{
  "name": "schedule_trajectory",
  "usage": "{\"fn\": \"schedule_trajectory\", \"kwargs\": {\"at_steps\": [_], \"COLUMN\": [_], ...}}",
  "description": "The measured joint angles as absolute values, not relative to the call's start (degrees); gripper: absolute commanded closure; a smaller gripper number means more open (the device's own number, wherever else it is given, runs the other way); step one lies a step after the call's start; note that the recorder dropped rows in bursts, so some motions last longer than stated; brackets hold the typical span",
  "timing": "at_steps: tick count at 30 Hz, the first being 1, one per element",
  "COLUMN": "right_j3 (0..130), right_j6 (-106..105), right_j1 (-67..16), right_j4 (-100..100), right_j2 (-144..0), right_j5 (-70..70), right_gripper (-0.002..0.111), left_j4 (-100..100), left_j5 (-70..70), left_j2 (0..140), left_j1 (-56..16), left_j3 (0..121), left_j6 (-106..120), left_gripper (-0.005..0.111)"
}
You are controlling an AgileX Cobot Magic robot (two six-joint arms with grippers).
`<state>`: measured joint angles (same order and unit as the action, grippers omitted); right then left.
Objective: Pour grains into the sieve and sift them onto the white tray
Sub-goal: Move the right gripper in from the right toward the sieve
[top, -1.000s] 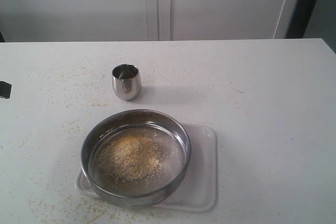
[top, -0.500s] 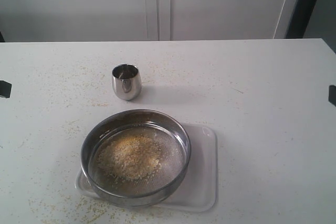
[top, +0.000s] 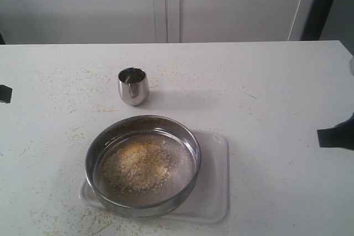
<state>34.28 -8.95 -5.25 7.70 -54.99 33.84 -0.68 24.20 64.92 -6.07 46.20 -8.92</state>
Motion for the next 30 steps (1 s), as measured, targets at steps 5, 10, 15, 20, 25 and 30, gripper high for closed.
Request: {"fn": "schedule_trajectory", "kwargs": {"at_steps": [5, 10, 15, 20, 25, 30], "right_j3": [36.56, 38.47, 41.64, 45.97, 50.96, 55.73], "right_j6": [-17.37, -18.47, -18.59, -17.36, -15.44, -12.75], "right_j1": [-8.81, -14.13, -19.14, -23.54, -27.45, -30.36], "right_j4": [17.05, 18.97, 19.32, 19.32, 19.32, 17.99], "right_j2": [-57.84, -61.52, -65.92, -71.81, -77.31, -82.69], "right_j5": [38.84, 41.63, 41.63, 41.52, 41.43, 41.43], "right_gripper": [0.108, 0.108, 0.108, 0.108, 0.108, 0.108], "left_j4": [-0.68, -0.68, -0.68, -0.68, -0.68, -0.68], "left_j5": [24.20, 24.20, 24.20, 24.20, 24.20, 24.20], "left_j2": [64.92, 64.92, 64.92, 64.92, 64.92, 64.92], "left_j1": [-6.07, -6.07, -6.07, -6.07, -6.07, -6.07], "left_j3": [46.20, 46.20, 46.20, 46.20, 46.20, 46.20], "left_j6": [-8.92, -8.92, -8.92, -8.92, -8.92, -8.92], "left_gripper": [0.107, 0.107, 0.107, 0.107, 0.107, 0.107]}}
